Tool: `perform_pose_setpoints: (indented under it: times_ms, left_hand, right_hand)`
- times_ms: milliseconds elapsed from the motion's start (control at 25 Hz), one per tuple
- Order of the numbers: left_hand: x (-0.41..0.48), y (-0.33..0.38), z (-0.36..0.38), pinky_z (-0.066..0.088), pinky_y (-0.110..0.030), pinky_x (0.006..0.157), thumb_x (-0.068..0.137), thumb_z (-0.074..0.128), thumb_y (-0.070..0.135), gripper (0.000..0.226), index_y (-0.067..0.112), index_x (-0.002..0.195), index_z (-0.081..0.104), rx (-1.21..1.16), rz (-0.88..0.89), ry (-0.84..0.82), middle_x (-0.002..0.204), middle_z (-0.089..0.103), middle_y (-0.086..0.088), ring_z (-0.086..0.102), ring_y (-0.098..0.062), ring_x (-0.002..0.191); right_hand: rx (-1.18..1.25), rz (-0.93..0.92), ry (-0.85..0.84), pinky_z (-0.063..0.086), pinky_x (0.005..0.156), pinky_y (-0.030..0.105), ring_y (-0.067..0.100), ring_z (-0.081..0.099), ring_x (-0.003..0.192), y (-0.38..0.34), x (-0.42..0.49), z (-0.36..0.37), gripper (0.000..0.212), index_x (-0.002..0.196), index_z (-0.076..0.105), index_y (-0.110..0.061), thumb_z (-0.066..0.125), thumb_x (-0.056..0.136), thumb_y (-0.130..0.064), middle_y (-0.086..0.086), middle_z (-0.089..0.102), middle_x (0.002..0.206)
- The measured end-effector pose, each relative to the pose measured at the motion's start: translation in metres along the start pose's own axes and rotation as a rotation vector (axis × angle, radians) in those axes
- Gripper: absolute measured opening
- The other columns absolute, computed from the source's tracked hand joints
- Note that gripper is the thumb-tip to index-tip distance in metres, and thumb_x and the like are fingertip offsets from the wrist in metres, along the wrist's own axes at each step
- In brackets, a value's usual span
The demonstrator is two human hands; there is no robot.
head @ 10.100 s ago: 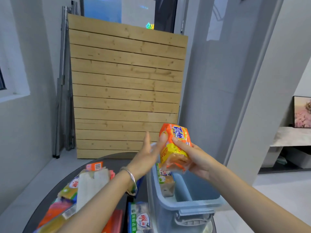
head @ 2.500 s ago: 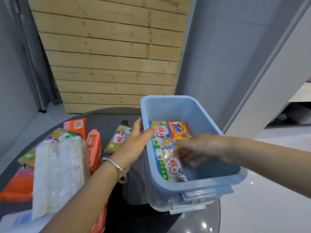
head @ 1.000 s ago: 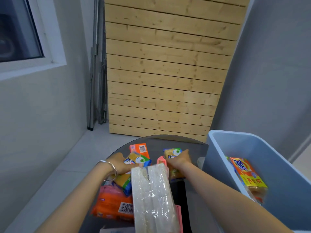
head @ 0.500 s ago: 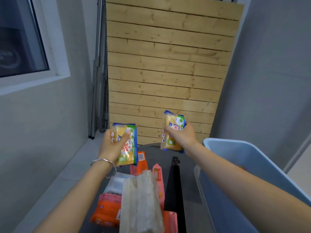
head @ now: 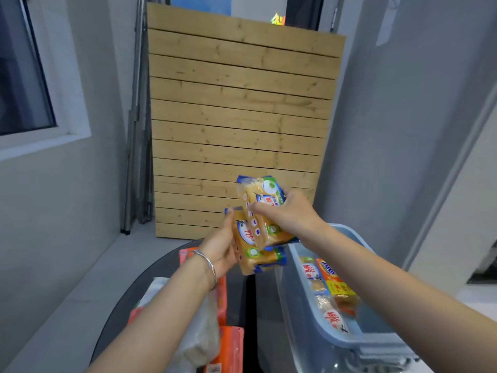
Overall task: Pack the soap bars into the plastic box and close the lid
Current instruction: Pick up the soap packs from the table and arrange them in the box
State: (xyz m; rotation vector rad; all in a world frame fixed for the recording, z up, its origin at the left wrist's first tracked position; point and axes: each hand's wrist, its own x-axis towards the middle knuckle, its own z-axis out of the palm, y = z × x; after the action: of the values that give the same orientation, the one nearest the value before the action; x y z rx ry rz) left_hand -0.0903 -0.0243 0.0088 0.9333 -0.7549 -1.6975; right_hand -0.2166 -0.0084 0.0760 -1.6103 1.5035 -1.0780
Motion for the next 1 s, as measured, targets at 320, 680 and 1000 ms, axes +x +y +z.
perform_pose_setpoints:
  times_ms: [320,680,1000]
  left_hand:
    - [-0.008,-0.042,0.066,0.060,-0.038,0.069,0.086,0.030,0.067,0.069,0.014,0.110,0.067,-0.069,-0.023,-0.109,0.097,0.074,-0.014,0.072,-0.027,0.082]
    - [0.011,-0.058,0.112,0.055,-0.046,0.084,0.080,0.060,0.045,0.045,0.012,0.111,0.066,0.176,-0.095,-0.148,0.105,0.072,-0.013,0.069,-0.027,0.086]
    - [0.037,-0.079,0.134,0.056,-0.042,0.082,0.083,0.055,0.046,0.041,0.016,0.108,0.068,0.200,-0.126,-0.295,0.106,0.072,-0.012,0.070,-0.025,0.086]
  right_hand:
    - [-0.006,0.229,-0.109,0.058,0.080,0.038,0.029,0.072,0.088,0.033,-0.019,-0.060,0.034,0.105,0.068,-0.004,0.058,0.091,-0.033,0.016,0.074,0.104]
    - [0.018,0.099,0.085,0.043,0.091,0.029,0.020,0.058,0.107,0.117,-0.001,-0.146,0.050,0.128,0.055,-0.008,0.035,0.099,-0.044,0.009,0.061,0.130]
    - [0.239,0.318,-0.471,0.054,0.094,0.038,0.022,0.069,0.105,0.146,0.025,-0.161,0.070,0.120,0.060,-0.021,0.072,0.065,-0.061,0.003,0.073,0.115]
